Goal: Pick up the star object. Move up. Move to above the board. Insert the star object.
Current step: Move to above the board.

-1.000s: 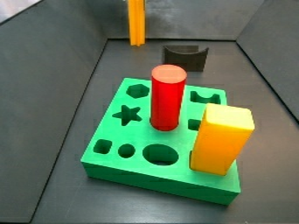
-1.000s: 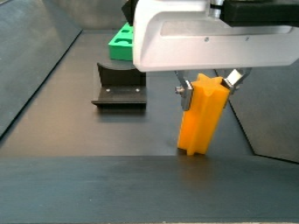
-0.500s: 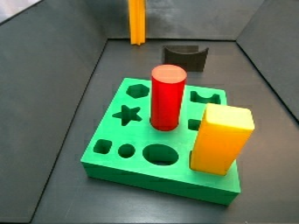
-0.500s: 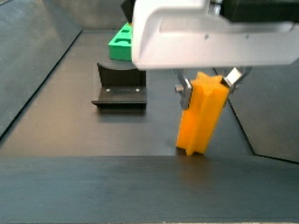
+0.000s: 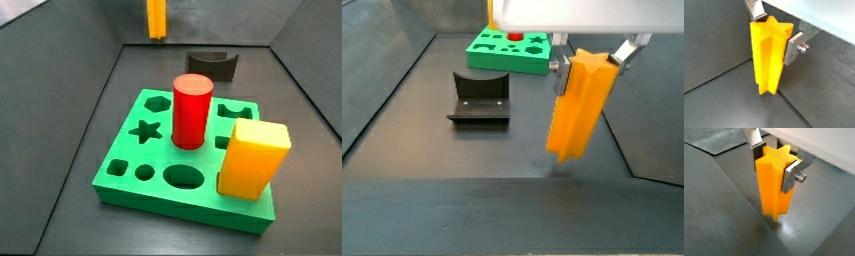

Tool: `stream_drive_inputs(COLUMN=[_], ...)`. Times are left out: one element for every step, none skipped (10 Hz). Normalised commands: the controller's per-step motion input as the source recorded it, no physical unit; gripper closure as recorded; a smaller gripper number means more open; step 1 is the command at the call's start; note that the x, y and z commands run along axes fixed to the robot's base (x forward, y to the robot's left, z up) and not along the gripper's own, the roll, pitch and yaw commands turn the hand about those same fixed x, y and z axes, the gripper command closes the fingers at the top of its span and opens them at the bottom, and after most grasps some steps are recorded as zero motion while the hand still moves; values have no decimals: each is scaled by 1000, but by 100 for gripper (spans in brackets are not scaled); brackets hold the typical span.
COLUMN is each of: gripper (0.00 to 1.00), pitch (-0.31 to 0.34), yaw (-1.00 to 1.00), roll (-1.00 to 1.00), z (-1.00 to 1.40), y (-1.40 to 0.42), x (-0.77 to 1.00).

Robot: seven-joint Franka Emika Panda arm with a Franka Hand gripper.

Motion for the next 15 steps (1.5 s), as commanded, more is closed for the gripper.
stream_drive_inputs(gripper=[100,100,100,100,100,100,100,100,100,100,100,100,100,100,100], pitch=[121,119,89,81,80,79,75,74,83,94,102,104,105,98,95], yaw=[190,180,127,99,64,45,34,27,26,24,22,24,24,23,23], roll=[-86,-96,-49,-20,32,53,49,44,49,43,42,47,53,50,47], z=[1000,1000,1000,1000,1000,1000,1000,1000,1000,1000,933,836,641,444,294], y=[-65,-64,-53,-50,-45,-39,-35,-31,-24,-20,-15,-12,-10,-8,-8], x=[-172,-174,-159,-149,-134,-121,-110,-95,-81,-57,-37,-24,-12,-5,-2])
